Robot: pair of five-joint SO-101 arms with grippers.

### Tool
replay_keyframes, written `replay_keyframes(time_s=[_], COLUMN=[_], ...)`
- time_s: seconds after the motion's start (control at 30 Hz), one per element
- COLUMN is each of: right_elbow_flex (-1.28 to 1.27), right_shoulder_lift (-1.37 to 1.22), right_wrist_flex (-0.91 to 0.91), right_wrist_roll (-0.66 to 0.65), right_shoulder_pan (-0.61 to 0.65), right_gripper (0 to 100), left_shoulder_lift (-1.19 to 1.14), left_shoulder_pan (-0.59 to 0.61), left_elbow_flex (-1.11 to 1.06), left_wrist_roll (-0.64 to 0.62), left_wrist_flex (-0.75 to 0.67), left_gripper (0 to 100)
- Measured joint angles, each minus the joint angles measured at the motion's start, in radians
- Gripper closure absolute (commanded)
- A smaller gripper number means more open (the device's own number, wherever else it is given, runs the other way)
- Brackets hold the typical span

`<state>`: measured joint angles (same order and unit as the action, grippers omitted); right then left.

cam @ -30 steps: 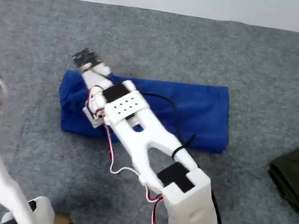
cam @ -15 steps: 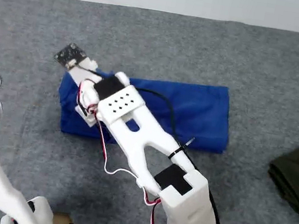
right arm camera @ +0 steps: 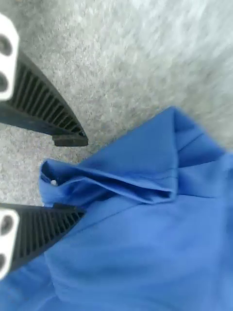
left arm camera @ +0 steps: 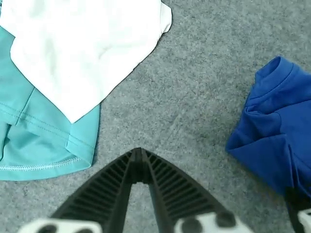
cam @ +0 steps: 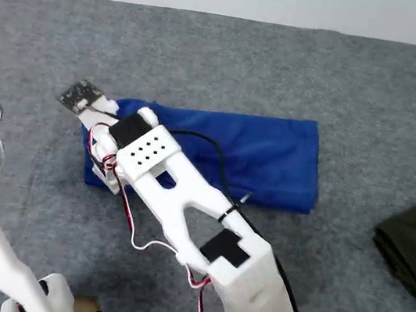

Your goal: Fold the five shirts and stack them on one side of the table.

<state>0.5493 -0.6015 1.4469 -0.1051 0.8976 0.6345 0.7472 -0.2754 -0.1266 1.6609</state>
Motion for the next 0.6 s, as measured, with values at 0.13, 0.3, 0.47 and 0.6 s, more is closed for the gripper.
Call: replay_keyframes(time_s=[0.13, 0.3, 0.47, 0.6], right_elbow_flex=[0.000, 0.000, 0.040, 0.071], right_shoulder_lift=[-0.054, -0.066, -0.066, -0.066], right_wrist_flex=[-0.034, -0.063, -0.064, -0.064], right_wrist_roll=[0.003, 0.003, 0.003, 0.003], right_shoulder_pan=[-0.011, -0.049, -0.083, -0.106], right_gripper=[79.0, 91.7, 98.2, 98.8], left_shoulder_lift=[0.000, 0.000, 0.000, 0.000], left_shoulder_pan=[0.000, 0.000, 0.000, 0.000], left_elbow_flex=[0.000, 0.000, 0.000, 0.000], left_wrist_roll=[0.000, 0.000, 0.000, 0.000], left_wrist_flex=[0.000, 0.000, 0.000, 0.000], left_gripper=[100, 100, 100, 100])
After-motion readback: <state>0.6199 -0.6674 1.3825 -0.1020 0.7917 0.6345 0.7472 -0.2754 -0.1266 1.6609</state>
